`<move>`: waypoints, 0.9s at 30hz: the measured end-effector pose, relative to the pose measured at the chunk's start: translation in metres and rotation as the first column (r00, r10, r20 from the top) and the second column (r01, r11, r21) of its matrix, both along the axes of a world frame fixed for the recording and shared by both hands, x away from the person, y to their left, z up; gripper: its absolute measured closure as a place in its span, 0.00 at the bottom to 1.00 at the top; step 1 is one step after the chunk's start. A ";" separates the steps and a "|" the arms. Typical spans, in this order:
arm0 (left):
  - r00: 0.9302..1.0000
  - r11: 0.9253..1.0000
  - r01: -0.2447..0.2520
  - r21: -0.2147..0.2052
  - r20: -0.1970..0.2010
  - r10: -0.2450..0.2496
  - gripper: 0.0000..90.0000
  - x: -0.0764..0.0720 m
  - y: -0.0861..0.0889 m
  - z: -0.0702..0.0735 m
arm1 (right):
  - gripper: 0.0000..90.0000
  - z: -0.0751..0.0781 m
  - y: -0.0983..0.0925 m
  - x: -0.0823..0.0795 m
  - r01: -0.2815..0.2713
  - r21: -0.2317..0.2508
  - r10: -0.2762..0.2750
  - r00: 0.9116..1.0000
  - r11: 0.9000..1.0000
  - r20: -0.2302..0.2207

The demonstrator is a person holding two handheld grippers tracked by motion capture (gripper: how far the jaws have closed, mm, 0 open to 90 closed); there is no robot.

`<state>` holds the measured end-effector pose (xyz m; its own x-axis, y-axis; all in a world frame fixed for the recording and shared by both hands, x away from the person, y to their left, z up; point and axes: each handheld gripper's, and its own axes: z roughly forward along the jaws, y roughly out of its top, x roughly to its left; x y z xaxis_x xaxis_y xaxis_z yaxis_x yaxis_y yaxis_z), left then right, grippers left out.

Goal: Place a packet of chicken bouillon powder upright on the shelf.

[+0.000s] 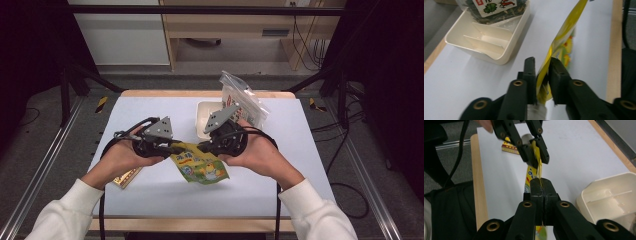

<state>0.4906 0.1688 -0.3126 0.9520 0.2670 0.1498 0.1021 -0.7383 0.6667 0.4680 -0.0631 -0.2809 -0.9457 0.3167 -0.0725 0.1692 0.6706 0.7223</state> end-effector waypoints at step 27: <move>0.997 0.990 0.065 0.121 0.027 -0.069 0.94 -0.003 -0.015 0.011 | 0.91 -0.025 -0.005 0.009 0.033 0.014 -0.032 0.998 0.999 -0.061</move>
<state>0.4879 0.1539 -0.3019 0.9616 0.1807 0.2066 0.0301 -0.8177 0.5748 0.4771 -0.0678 -0.3062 -0.9374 0.3480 -0.0103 0.2345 0.6530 0.7201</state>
